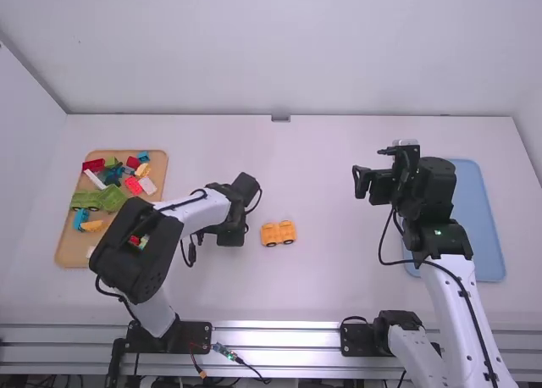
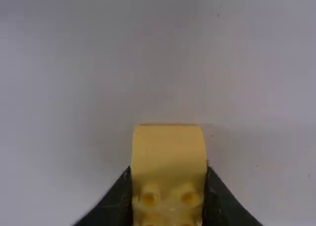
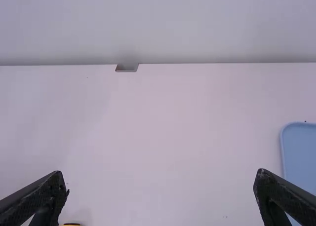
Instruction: Assemble lego blocks to make yellow taxi
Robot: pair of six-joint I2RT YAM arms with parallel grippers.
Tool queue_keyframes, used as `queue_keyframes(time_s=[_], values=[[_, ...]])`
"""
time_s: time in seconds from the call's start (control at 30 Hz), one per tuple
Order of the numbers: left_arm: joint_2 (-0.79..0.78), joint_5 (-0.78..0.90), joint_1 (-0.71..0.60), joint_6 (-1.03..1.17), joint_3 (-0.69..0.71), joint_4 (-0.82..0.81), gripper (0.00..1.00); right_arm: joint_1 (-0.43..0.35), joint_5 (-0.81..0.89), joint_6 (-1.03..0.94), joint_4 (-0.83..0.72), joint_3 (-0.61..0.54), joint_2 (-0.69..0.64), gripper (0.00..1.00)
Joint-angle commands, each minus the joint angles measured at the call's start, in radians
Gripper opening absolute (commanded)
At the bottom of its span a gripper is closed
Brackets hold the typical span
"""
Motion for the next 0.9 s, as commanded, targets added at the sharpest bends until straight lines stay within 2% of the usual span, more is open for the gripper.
queue_keyframes(time_s=[0.0,0.27,0.47,0.63,0.67,0.7,0.73,0.8,0.83,0.87], values=[[0.007,0.051,0.004,-0.007,-0.006,-0.008,0.84,0.001,-0.006,0.002,0.001,0.030,0.005,0.99],[-0.005,0.008,0.013,0.005,-0.006,-0.005,0.98,0.001,-0.006,0.002,0.002,0.030,0.005,0.99],[-0.069,-0.003,0.021,0.210,0.030,-0.005,0.99,0.001,-0.006,0.002,0.002,0.030,0.005,0.99],[-0.139,0.016,0.037,0.677,0.112,-0.002,0.96,0.001,-0.006,0.002,0.002,0.030,0.005,0.99],[-0.152,0.034,0.033,0.826,0.138,-0.004,0.94,0.001,-0.006,0.002,0.002,0.030,0.005,0.99],[-0.154,0.037,0.033,0.845,0.142,-0.005,0.93,0.001,-0.006,0.002,0.002,0.030,0.005,0.99],[-0.171,0.066,0.033,1.028,0.168,-0.016,0.89,0.001,-0.006,0.002,0.002,0.030,0.005,0.99],[-0.188,0.109,0.034,1.252,0.196,-0.034,0.84,0.001,-0.006,0.003,0.002,0.030,0.005,0.99],[-0.193,0.132,0.034,1.371,0.214,-0.046,0.99,0.001,-0.007,0.002,0.002,0.030,0.005,0.99],[-0.194,0.144,0.034,1.472,0.228,-0.059,0.99,0.001,-0.007,0.002,0.002,0.030,0.005,0.99]])
